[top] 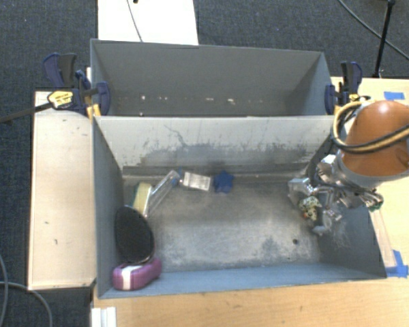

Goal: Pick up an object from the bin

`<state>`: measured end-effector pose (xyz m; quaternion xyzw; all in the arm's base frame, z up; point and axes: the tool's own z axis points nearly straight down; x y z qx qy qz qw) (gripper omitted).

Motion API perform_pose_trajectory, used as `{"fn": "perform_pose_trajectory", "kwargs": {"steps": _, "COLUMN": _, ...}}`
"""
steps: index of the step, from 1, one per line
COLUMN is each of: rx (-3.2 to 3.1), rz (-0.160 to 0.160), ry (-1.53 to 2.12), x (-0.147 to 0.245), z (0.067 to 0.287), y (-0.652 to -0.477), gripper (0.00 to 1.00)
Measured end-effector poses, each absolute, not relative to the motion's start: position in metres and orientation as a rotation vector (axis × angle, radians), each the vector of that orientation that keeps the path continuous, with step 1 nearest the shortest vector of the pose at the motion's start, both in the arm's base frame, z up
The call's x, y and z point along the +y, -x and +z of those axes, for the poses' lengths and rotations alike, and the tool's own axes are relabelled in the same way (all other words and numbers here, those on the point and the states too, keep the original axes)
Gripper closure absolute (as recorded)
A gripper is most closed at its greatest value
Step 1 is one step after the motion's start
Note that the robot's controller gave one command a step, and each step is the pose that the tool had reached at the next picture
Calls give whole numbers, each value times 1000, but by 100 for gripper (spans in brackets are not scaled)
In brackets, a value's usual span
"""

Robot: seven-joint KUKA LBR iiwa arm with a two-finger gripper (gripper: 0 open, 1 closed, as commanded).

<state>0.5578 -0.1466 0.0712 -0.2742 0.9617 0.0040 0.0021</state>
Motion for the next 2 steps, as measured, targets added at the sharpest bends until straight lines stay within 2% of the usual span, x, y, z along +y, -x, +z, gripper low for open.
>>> {"fn": "perform_pose_trajectory", "kwargs": {"steps": 1, "rx": 3019, "rz": 3, "ry": 861, "x": -150, "z": 71, "y": -557, "gripper": 100}}
{"fn": "perform_pose_trajectory", "kwargs": {"steps": 2, "rx": 2996, "rz": -8, "ry": 912, "x": -142, "z": 222, "y": -534, "gripper": 100}}
